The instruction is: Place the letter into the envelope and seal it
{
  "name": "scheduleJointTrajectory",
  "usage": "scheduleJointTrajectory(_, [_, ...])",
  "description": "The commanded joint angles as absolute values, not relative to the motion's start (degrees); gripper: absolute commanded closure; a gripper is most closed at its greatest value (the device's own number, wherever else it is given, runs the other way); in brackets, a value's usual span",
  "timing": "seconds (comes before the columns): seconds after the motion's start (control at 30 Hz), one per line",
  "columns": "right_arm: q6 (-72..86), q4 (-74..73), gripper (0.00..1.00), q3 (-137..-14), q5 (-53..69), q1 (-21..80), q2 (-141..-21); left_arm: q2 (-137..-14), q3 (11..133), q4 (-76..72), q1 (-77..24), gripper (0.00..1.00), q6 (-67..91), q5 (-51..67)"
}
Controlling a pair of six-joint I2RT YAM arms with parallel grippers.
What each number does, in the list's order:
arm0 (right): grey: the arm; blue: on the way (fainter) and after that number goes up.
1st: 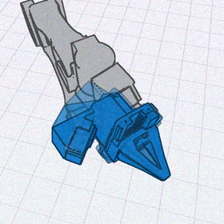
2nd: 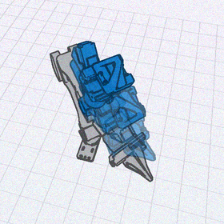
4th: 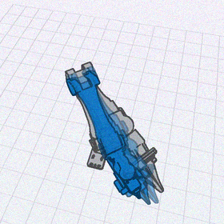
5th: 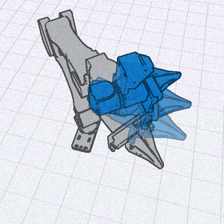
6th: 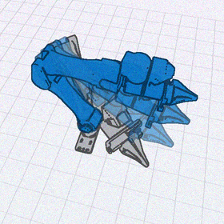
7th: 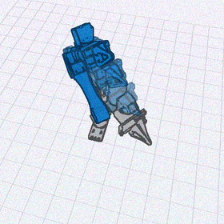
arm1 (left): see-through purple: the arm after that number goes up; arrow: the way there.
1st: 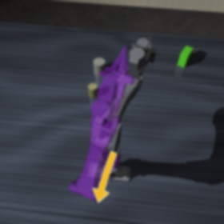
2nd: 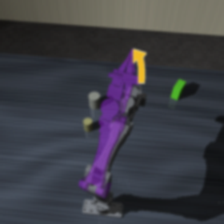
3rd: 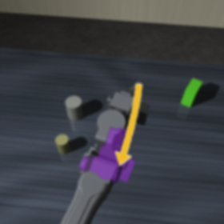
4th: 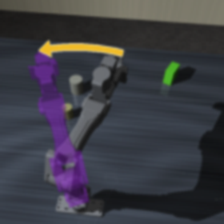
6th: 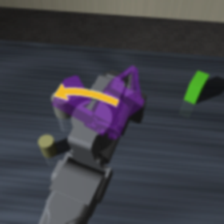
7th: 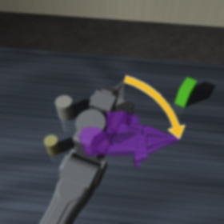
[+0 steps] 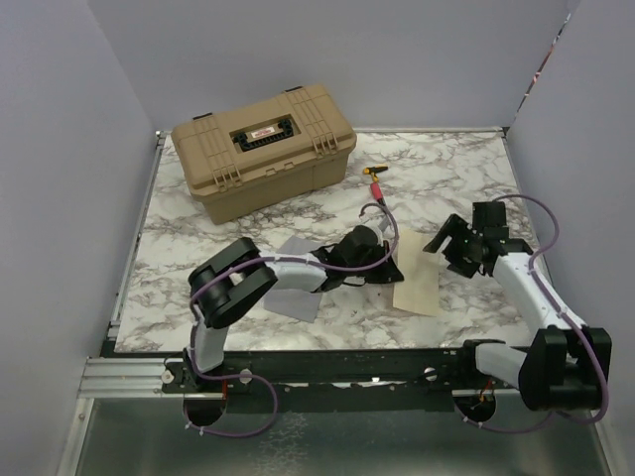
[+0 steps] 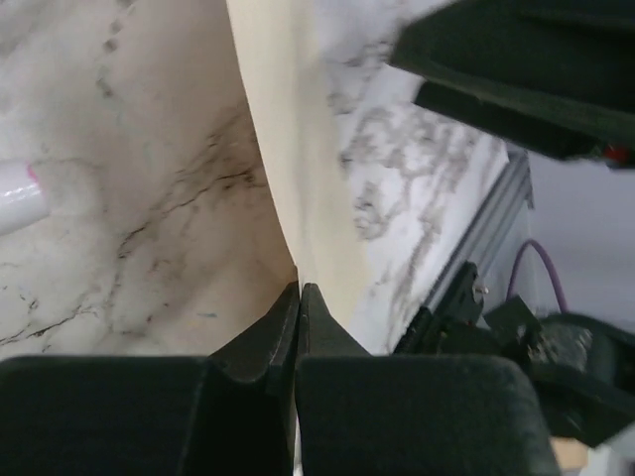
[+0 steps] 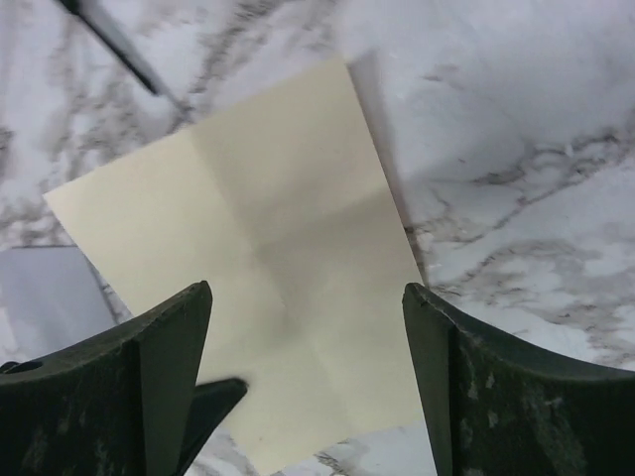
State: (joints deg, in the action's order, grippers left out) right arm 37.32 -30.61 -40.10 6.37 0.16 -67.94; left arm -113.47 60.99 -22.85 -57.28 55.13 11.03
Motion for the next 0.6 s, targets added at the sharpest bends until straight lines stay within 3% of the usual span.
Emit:
scheduleJointTrajectory(0.0, [30.5, -30.93, 0.16, -44.57, 14.73, 0.35, -62.02, -103.07, 60.93, -18.9, -55.75, 1.0, 35.81, 19.88])
scheduleJointTrajectory(0.2, [29.85, -18.81, 0.09, -43.66, 33.75, 0.35, -52.79, -95.55, 64.58, -6.82, -52.9, 1.0, 20.35, 26.44])
scheduleJointTrajectory(0.57, [36.16, -16.52, 0.08, -50.31, 38.12, -0.61, -50.23, -85.34, 66.67, 2.94, -49.57, 1.0, 1.01, 25.8])
